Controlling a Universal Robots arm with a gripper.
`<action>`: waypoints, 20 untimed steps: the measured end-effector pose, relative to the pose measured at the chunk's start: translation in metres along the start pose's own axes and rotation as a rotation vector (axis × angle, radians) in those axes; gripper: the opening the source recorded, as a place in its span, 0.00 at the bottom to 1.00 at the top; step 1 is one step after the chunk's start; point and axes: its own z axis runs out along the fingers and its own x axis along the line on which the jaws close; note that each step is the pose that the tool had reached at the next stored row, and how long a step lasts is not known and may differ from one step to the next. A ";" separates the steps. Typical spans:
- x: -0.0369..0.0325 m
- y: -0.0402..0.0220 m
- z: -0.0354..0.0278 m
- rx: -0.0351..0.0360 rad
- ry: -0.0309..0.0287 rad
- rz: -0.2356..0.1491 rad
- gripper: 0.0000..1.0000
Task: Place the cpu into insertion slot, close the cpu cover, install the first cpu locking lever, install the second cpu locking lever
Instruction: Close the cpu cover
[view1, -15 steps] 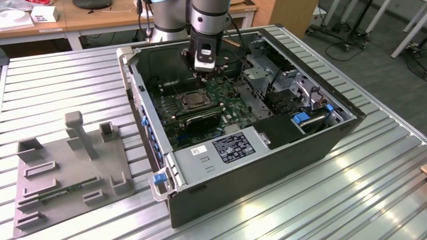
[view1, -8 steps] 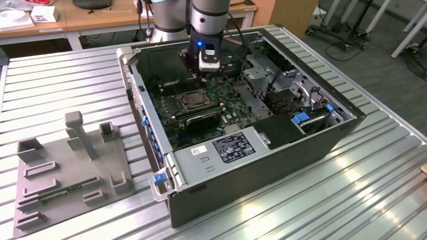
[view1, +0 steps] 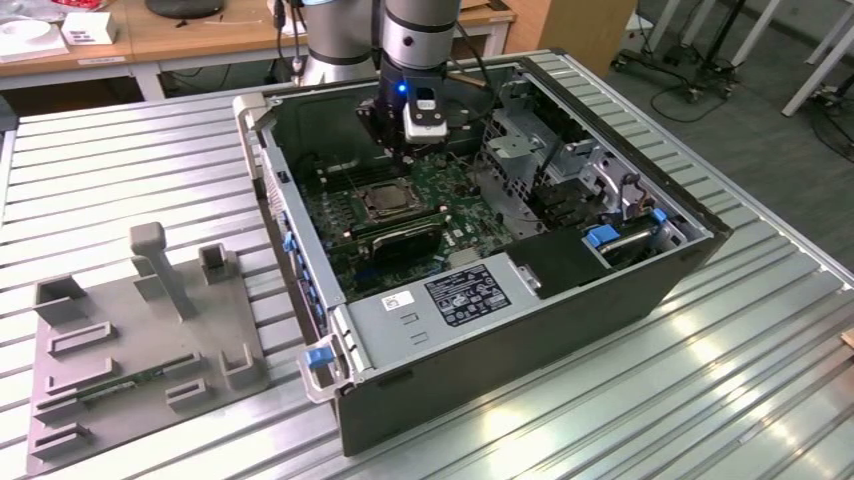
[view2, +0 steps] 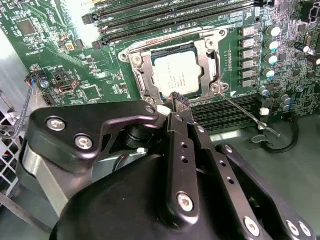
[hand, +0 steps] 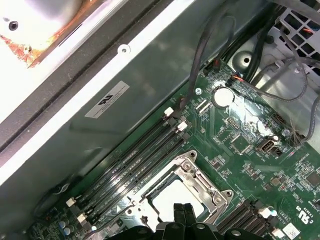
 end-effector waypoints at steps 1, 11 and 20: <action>0.0000 0.0000 0.0000 0.0000 0.0000 0.000 0.10; 0.0000 0.0000 0.0000 0.0009 0.0008 -0.014 0.10; 0.0000 0.0000 0.0000 0.0078 0.0071 -0.123 0.10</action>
